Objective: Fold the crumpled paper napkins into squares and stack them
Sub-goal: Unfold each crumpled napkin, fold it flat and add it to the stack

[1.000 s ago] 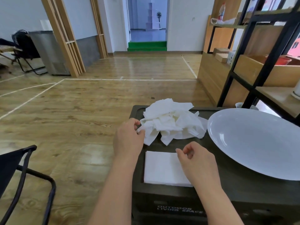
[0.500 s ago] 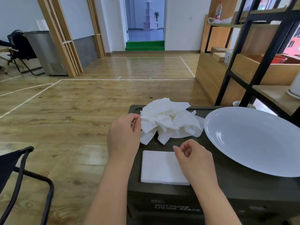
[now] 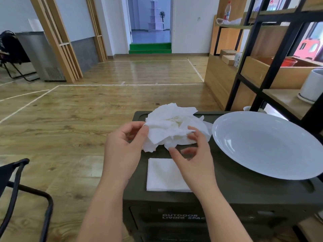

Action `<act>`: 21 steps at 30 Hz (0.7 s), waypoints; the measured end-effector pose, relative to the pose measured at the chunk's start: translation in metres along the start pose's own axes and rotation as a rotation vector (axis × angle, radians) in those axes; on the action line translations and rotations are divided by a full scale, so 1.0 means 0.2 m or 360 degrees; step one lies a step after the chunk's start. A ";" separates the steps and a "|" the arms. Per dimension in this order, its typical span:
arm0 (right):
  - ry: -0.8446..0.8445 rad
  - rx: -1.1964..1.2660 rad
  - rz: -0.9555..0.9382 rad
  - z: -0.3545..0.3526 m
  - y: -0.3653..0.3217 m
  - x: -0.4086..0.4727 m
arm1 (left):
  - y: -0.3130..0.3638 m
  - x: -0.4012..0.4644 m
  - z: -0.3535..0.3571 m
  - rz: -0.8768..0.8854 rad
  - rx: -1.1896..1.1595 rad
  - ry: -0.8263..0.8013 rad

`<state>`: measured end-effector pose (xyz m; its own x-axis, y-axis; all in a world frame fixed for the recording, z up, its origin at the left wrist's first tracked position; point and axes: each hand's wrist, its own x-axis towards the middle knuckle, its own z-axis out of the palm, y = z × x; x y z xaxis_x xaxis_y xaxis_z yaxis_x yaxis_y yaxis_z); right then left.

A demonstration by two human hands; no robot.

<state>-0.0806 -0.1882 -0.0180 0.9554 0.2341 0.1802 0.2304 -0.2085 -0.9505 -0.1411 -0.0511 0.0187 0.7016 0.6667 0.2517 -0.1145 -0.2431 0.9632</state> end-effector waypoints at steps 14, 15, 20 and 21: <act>0.0290 0.0415 -0.0041 -0.11 0.03 0.07 | -0.16 0.12 0.03 -0.0596 -0.0541 0.0182; 0.0310 0.0431 0.0000 -0.13 0.04 0.07 | -0.18 0.14 0.03 -0.0620 -0.0560 0.0231; 0.0323 0.0422 0.0131 -0.15 0.07 0.09 | -0.29 0.18 0.04 -0.0602 -0.0053 0.0436; 0.0308 0.0414 0.0150 -0.15 0.07 0.09 | -0.30 0.17 0.04 -0.0582 0.0053 0.0469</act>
<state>-0.0545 -0.2157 -0.0202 0.9934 0.0355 0.1092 0.1080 0.0345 -0.9936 -0.1048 -0.0187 -0.0309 0.4615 0.8832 -0.0829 0.1287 0.0258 0.9913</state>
